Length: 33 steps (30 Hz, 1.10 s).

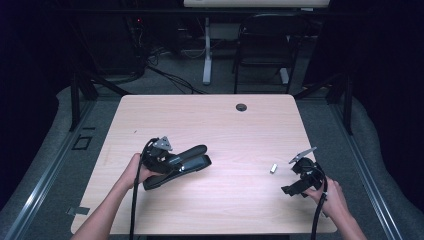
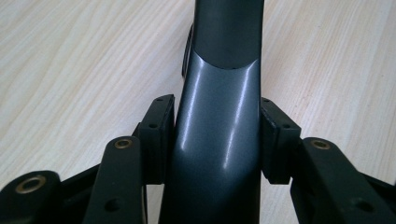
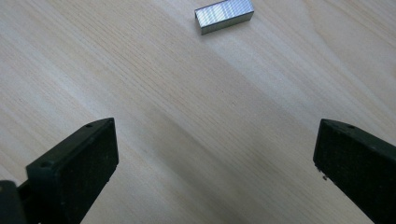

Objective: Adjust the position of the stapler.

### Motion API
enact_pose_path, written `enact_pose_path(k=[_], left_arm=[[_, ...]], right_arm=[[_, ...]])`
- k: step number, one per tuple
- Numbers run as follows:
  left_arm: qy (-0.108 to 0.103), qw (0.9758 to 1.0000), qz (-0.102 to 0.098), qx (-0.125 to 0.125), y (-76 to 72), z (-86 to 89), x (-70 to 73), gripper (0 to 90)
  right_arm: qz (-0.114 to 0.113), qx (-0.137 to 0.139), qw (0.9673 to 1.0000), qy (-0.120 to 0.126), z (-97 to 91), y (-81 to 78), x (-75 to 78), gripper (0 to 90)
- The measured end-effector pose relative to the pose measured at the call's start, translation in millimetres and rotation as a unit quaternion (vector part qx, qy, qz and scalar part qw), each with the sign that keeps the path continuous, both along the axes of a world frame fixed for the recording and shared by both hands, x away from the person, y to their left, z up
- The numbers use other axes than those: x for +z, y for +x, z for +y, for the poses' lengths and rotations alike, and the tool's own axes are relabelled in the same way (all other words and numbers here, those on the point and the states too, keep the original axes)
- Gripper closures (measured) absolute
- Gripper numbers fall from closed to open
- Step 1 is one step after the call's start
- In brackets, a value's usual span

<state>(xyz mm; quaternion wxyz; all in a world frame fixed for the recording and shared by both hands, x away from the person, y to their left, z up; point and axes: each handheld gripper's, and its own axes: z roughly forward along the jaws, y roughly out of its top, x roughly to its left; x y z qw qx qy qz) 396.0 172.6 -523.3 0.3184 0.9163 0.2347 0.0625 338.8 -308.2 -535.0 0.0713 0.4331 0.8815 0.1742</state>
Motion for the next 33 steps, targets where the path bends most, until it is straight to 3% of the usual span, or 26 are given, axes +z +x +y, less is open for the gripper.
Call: enact_pose_path(k=[33], left_arm=[[-0.007, 0.9986, 0.0, -0.053, -13.4, -25.4, -1.1, 54.1]], right_arm=[[0.001, 0.005, 0.9999, -0.009, 2.0, 0.6, -1.3, 0.0]])
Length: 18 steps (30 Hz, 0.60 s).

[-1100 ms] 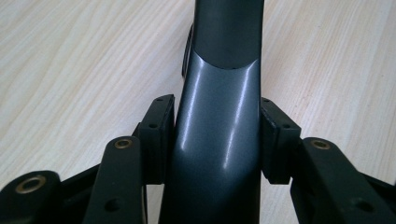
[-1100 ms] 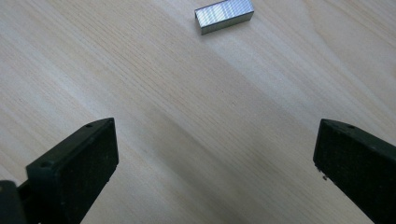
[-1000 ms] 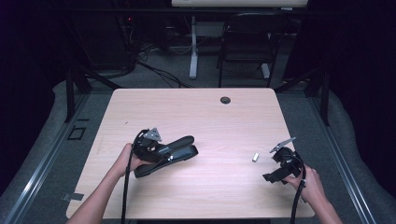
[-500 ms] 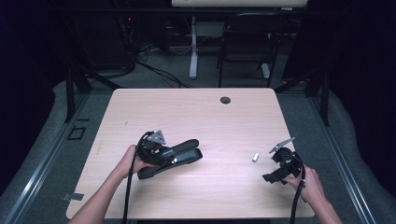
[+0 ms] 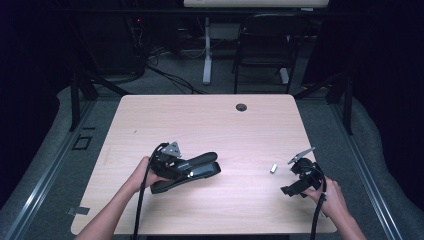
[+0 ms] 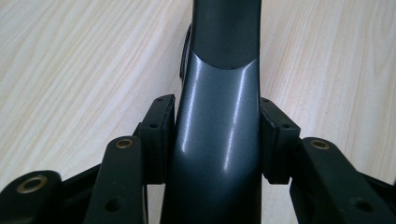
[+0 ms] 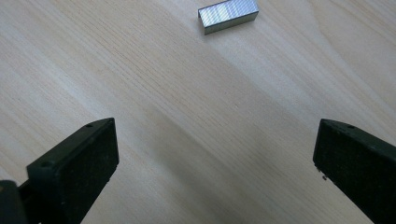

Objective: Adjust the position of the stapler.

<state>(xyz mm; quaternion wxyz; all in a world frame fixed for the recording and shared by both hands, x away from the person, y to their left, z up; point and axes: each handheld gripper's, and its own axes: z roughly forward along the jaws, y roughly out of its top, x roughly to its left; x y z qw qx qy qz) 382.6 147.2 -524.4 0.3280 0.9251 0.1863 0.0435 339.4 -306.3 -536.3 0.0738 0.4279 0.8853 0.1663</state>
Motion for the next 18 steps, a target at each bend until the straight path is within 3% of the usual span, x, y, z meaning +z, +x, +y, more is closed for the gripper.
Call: enact_pose_path(k=[18], left_arm=[[-0.004, 0.9997, -0.001, -0.022, -6.1, -12.1, -0.6, 54.2]], right_arm=[[-0.005, -0.008, 0.9999, 0.005, 1.4, -0.7, -2.3, 0.0]])
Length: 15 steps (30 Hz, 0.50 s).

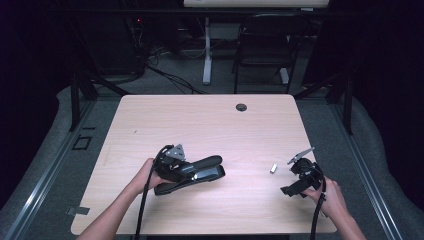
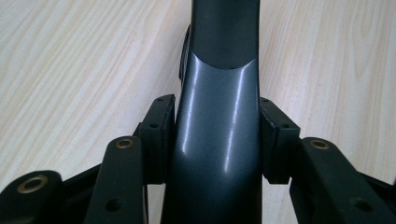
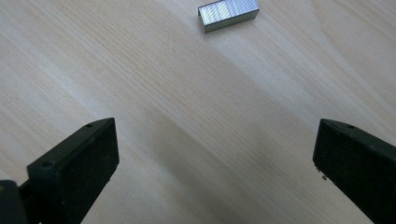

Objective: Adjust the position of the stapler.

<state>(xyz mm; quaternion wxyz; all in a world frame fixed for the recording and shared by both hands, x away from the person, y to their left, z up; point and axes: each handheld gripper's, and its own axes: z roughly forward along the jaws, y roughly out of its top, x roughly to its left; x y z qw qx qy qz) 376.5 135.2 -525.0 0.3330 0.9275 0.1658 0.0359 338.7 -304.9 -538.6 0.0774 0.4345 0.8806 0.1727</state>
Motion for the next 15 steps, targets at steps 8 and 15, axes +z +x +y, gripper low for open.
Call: enact_pose_path(k=[8, 15], left_arm=[[0.001, 0.9999, 0.0, -0.016, -1.1, -5.9, 0.0, 54.3], [0.0, 0.9997, 0.0, -0.023, -2.3, -10.9, -0.1, 54.3]], right_arm=[[0.0, 0.0, 1.0, -0.001, 0.3, 0.0, 0.0, 0.2], [0.0, 0.004, 1.0, -0.002, 0.1, 0.5, 0.0, 0.1]])
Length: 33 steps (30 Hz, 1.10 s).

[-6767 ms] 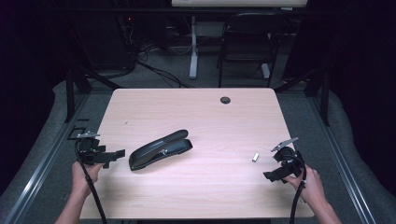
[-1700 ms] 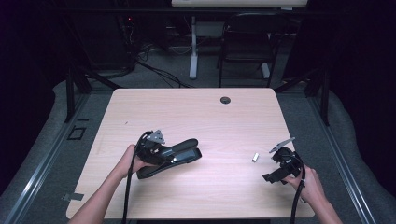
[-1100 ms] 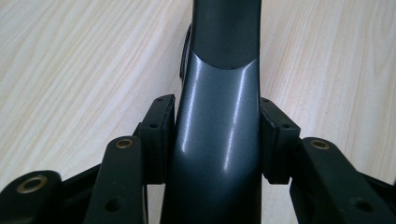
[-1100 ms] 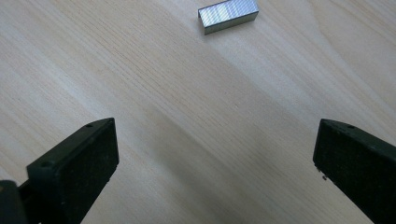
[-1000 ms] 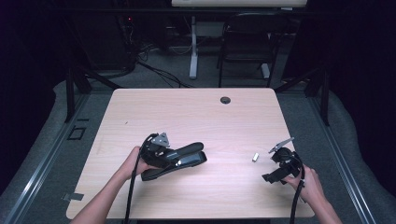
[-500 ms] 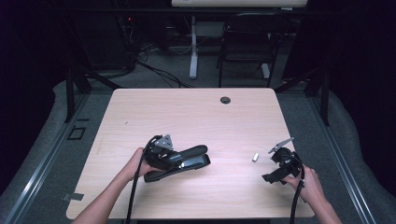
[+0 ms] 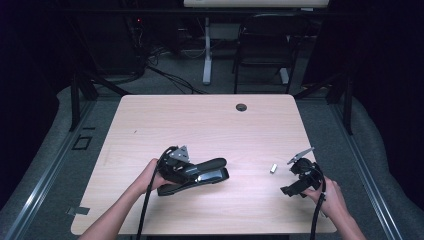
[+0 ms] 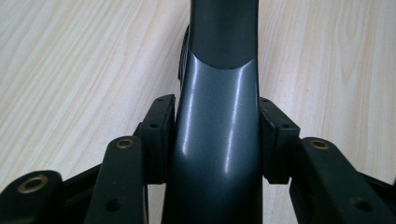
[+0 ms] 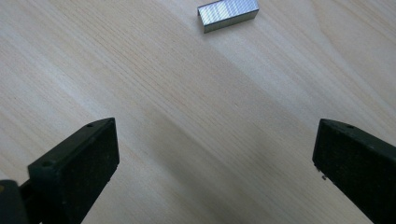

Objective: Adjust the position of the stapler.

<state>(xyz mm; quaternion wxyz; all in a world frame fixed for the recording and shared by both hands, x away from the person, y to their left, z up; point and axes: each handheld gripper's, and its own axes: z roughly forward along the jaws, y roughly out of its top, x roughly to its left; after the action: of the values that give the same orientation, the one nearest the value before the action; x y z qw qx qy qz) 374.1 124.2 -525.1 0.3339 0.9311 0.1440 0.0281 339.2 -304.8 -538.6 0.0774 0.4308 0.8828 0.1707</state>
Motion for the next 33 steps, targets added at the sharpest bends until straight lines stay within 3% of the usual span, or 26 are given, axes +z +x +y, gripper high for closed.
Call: enact_pose_path(k=[16, 33], left_arm=[[0.0, 0.9993, 0.002, -0.038, -1.3, -16.2, 0.1, 54.5], [-0.004, 0.9961, 0.003, -0.088, -7.5, -36.0, -0.3, 54.6]], right_arm=[[0.008, 0.006, 0.9999, -0.009, 0.8, 0.9, 0.6, 0.2], [0.01, 0.011, 0.9999, -0.009, 0.2, 0.9, -0.5, 0.4]])
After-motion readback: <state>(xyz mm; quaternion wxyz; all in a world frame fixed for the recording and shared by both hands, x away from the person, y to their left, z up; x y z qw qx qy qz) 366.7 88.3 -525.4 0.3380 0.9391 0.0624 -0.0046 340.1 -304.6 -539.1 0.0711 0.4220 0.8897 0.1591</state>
